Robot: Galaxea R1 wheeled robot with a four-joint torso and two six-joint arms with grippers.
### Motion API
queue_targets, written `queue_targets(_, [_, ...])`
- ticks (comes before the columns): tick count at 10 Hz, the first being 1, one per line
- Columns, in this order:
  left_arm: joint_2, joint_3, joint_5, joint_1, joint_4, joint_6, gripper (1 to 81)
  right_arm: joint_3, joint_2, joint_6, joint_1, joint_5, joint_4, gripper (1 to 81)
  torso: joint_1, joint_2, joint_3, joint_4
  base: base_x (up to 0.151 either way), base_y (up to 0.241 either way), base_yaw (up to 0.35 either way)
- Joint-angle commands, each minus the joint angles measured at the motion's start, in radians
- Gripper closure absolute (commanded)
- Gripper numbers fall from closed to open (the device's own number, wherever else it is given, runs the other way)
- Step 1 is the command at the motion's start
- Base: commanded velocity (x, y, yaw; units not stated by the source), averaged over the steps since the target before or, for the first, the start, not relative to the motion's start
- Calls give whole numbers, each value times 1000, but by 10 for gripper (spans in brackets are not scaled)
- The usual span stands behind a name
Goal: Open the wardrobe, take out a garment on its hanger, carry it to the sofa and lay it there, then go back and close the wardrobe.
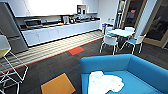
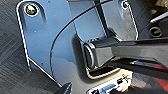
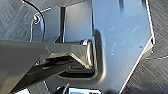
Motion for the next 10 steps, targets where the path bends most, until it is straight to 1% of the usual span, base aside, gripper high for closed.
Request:
queue_targets(1, [-6,6,52,-27,7,2,10,4,3,-3,15,-57,-3,10,1,0,0,0,0,0,285])
queue_targets(10, [14,-10,56,-27,10,2,10,-9,6,-2,18,-59,2,10,1,0,0,0,0,0,285])
